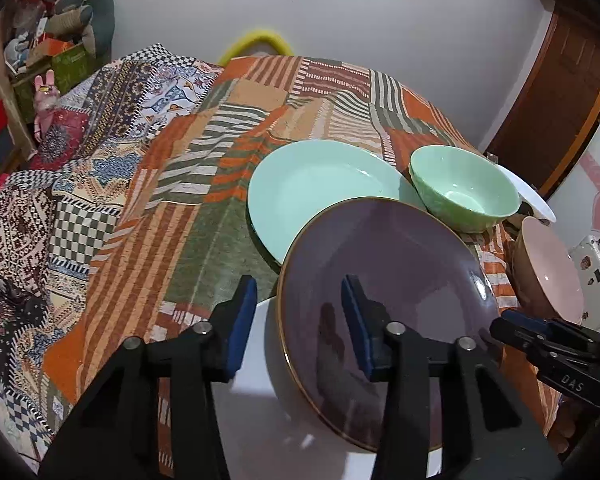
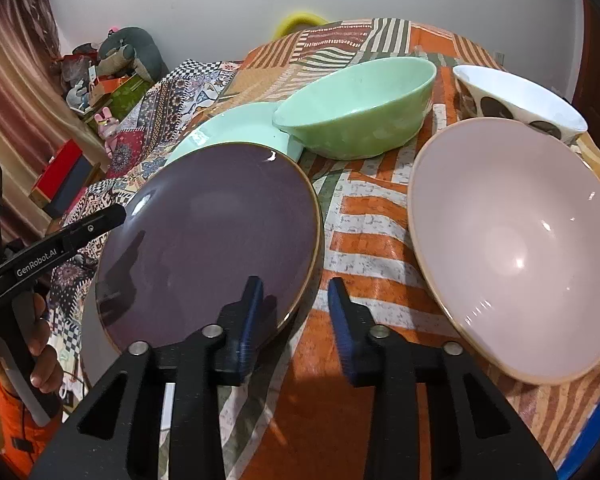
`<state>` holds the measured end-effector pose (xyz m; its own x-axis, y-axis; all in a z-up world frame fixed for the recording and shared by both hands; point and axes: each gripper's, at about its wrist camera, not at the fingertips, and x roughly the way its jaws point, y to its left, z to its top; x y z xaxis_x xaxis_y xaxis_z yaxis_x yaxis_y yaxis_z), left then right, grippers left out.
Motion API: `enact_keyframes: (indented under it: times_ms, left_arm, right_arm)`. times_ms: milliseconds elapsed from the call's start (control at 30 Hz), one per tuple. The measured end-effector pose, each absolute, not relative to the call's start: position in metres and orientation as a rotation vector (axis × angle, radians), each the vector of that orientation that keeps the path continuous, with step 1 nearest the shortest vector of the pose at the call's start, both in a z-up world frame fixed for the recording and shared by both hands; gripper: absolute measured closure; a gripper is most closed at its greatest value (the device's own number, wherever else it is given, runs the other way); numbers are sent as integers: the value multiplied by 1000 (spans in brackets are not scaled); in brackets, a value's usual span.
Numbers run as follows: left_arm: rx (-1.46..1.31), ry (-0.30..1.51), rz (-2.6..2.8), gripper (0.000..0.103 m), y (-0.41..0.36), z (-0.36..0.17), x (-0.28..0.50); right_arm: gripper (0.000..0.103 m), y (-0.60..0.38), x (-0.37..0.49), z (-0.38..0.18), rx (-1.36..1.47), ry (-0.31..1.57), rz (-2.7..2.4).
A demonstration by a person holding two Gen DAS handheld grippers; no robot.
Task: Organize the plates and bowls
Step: 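Lift the purple plate off the white plate and carry it toward the pink bowl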
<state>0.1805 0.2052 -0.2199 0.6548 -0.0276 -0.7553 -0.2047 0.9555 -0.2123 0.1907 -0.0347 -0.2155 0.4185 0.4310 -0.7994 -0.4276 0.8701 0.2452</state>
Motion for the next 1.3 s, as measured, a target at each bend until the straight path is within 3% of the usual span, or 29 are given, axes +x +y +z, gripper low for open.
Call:
enact_keyframes:
  times_ms: [333, 933, 1300]
  left_arm:
    - [-330, 891, 78, 80, 211, -232, 192]
    - [-337, 933, 67, 80, 203, -231, 181]
    - [-337, 865, 57, 80, 186, -195, 158]
  right_arm:
    - [80, -30, 202, -222, 3, 1018, 530]
    - [80, -35, 200, -214, 33, 1039, 527]
    - [80, -48, 184, -188, 45, 970, 538]
